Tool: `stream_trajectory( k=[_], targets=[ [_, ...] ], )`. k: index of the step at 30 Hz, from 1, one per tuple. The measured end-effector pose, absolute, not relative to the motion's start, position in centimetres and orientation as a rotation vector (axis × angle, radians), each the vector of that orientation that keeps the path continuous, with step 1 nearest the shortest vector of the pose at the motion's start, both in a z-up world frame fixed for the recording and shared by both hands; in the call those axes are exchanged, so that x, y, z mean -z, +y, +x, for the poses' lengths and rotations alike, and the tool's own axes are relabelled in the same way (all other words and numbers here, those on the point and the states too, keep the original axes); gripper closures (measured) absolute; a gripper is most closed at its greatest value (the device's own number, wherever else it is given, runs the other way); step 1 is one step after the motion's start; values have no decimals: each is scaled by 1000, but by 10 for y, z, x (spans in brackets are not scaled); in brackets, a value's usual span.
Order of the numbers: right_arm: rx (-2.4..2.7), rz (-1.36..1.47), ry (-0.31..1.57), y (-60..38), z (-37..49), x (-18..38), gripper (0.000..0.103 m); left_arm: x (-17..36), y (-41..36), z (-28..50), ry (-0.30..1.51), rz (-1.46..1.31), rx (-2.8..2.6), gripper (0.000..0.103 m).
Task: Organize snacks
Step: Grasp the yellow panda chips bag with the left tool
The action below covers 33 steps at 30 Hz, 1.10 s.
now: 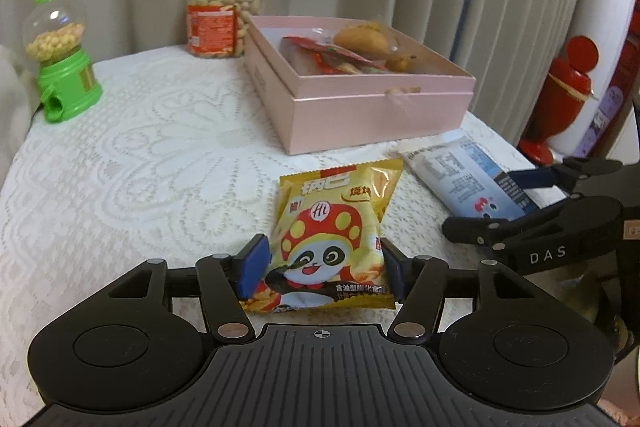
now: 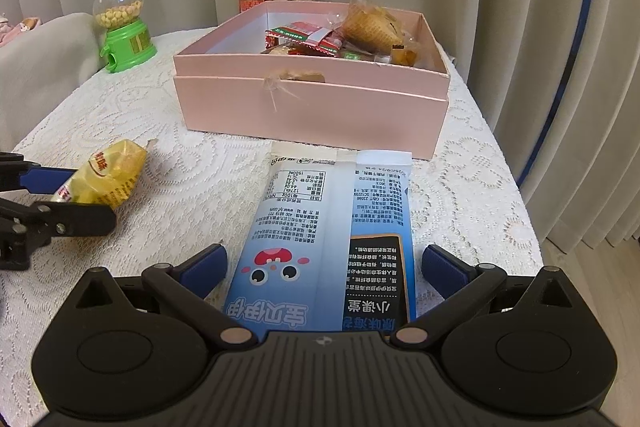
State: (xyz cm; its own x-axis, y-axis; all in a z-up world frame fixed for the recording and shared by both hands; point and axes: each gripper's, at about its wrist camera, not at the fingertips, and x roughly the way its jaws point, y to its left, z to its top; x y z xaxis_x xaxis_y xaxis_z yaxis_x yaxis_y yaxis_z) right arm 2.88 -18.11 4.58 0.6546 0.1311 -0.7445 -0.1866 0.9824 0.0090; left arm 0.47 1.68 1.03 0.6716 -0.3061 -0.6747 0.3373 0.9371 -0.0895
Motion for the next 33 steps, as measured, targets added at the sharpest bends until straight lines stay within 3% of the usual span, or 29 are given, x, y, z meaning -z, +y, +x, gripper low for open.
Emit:
stream_trajectory(
  k=[5, 30, 32, 33],
  targets=[
    [-180, -67, 834, -182, 29, -45, 0, -7, 18, 14, 774, 24, 347, 28],
    [-197, -39, 911, -183, 54, -54, 0, -6, 30, 42, 782, -115, 334, 28],
    [-182, -49, 920, -181, 56, -54, 2, -7, 29, 40, 787, -107, 326, 29],
    [-187, -64, 918, -178, 55, -55, 10, -9, 28, 38, 791, -104, 323, 30]
  ],
)
